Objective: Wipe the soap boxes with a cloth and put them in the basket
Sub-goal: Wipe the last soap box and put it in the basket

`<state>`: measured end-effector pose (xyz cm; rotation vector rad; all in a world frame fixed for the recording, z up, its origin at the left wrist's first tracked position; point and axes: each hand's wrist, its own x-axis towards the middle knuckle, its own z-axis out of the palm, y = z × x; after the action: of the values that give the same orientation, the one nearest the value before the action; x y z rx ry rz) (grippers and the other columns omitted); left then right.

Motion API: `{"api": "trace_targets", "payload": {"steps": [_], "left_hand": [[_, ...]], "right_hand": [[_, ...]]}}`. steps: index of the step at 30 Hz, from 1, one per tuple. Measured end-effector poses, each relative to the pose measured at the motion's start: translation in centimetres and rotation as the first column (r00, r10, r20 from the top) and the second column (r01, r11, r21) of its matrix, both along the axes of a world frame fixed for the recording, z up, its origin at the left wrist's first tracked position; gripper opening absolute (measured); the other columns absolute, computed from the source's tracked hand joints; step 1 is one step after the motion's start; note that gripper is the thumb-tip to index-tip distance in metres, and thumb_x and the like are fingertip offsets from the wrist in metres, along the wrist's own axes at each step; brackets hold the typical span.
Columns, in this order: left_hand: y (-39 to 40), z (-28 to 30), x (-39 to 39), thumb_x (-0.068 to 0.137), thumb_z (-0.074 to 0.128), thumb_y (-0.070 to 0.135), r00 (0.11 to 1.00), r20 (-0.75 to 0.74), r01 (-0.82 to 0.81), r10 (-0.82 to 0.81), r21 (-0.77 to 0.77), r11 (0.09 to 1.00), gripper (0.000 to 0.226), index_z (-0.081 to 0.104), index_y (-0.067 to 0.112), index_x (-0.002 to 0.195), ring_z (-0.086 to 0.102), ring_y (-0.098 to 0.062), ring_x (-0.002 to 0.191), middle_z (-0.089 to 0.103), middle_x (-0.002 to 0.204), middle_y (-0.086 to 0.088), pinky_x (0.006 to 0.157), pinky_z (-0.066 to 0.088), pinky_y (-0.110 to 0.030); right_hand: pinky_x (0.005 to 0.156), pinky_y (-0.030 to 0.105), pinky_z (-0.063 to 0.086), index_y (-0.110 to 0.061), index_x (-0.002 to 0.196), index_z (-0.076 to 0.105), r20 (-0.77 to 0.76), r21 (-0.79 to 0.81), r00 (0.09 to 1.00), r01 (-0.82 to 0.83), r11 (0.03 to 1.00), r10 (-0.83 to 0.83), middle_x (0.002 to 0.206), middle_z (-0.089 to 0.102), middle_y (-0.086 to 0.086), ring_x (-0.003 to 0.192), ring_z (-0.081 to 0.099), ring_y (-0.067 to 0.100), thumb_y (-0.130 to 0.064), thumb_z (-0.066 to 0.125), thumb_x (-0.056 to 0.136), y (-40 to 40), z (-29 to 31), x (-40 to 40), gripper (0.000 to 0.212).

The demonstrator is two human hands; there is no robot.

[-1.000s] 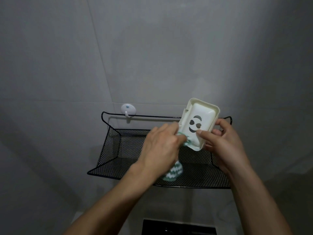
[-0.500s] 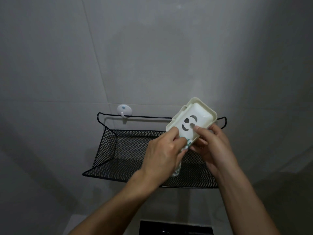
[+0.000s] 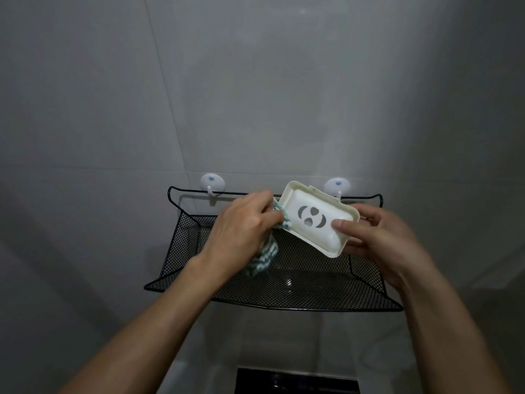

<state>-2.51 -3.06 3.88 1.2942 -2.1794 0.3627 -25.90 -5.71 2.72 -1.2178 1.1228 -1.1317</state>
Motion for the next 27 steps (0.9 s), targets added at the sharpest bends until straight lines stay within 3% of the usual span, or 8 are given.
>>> {"api": "trace_targets", "payload": {"steps": [4,11,14,16,19,22,25,27], "left_hand": [[1.7,-0.8,-2.3,0.087,0.067,0.011,0.993,-0.101,0.062,-0.056,0.063,0.996,0.014,0.075,0.008,0.097,0.057,-0.027,0.072,0.057,0.086,-0.009,0.054,0.047,-0.037],[2.8,-2.0,-4.7,0.089,0.057,0.013,0.994,-0.078,0.093,-0.081,0.164,0.982,0.024,0.072,0.019,0.108,0.051,-0.021,0.084,0.046,0.091,-0.002,0.065,0.042,-0.037],[2.2,-1.7,-3.7,0.091,0.058,0.019,1.0,-0.014,0.023,-0.021,0.156,0.987,0.023,0.072,0.025,0.108,0.051,-0.02,0.085,0.045,0.091,0.002,0.069,0.033,-0.033],[1.8,-1.5,-3.1,0.093,0.057,0.02,0.997,-0.02,-0.068,0.072,0.167,0.984,0.023,0.072,0.024,0.11,0.055,-0.022,0.085,0.048,0.093,0.0,0.069,0.042,-0.035],[0.9,-1.0,-1.5,0.096,0.057,0.019,0.965,-0.185,-0.147,0.187,0.21,0.967,0.024,0.071,0.018,0.116,0.056,-0.021,0.086,0.054,0.098,-0.003,0.078,0.051,-0.039],[0.4,0.3,-0.9,0.091,0.066,0.018,0.898,-0.368,-0.214,0.24,0.111,0.97,0.022,0.073,0.01,0.11,0.057,-0.017,0.082,0.062,0.093,-0.005,0.078,0.051,-0.033],[0.2,1.4,-2.1,0.089,0.07,0.018,0.882,-0.409,-0.243,0.233,0.028,0.97,0.021,0.073,0.008,0.107,0.058,-0.015,0.077,0.064,0.091,-0.004,0.072,0.049,-0.028],[-0.1,1.3,-3.2,0.093,0.064,0.022,0.894,-0.374,-0.243,0.248,0.062,0.968,0.025,0.07,0.007,0.113,0.061,-0.022,0.082,0.063,0.096,-0.007,0.074,0.053,-0.037]], "right_hand": [[0.064,0.031,0.061,-0.01,0.109,0.065,0.045,-0.054,0.998,0.056,0.997,-0.053,0.094,0.078,0.006,0.083,0.075,0.022,0.003,0.072,0.083,0.1,-1.0,1.4,0.029],[0.068,0.033,0.059,-0.014,0.108,0.065,0.055,-0.091,0.996,0.068,0.994,-0.063,0.097,0.077,0.006,0.088,0.074,0.023,0.005,0.073,0.081,-0.1,-1.7,1.6,0.035],[0.065,0.03,0.058,-0.014,0.109,0.065,0.06,-0.076,0.996,0.067,0.995,-0.063,0.099,0.077,0.006,0.088,0.075,0.023,0.004,0.074,0.08,0.0,-2.1,1.4,0.035],[0.062,0.027,0.057,-0.015,0.108,0.065,0.059,-0.07,0.996,0.073,0.995,-0.069,0.096,0.078,0.003,0.086,0.075,0.021,0.002,0.073,0.082,0.2,-2.4,1.6,0.033],[0.058,0.024,0.055,-0.017,0.106,0.065,0.085,-0.057,0.993,0.086,0.995,-0.081,0.093,0.078,0.0,0.082,0.075,0.017,0.0,0.072,0.084,0.6,-3.2,1.8,0.029],[0.056,0.023,0.055,-0.017,0.105,0.061,0.111,-0.065,0.989,0.104,0.992,-0.097,0.091,0.078,-0.002,0.078,0.075,0.013,0.002,0.071,0.085,0.8,-3.6,2.0,0.03],[0.058,0.024,0.057,-0.019,0.104,0.059,0.125,-0.09,0.99,0.074,0.993,-0.063,0.09,0.078,-0.003,0.079,0.075,0.013,0.001,0.071,0.086,0.9,-3.5,2.7,0.03],[0.059,0.026,0.058,-0.02,0.107,0.06,0.143,-0.097,0.989,0.04,0.994,-0.026,0.092,0.078,-0.001,0.081,0.075,0.014,-0.001,0.07,0.087,1.0,-3.3,3.1,0.03]]}}
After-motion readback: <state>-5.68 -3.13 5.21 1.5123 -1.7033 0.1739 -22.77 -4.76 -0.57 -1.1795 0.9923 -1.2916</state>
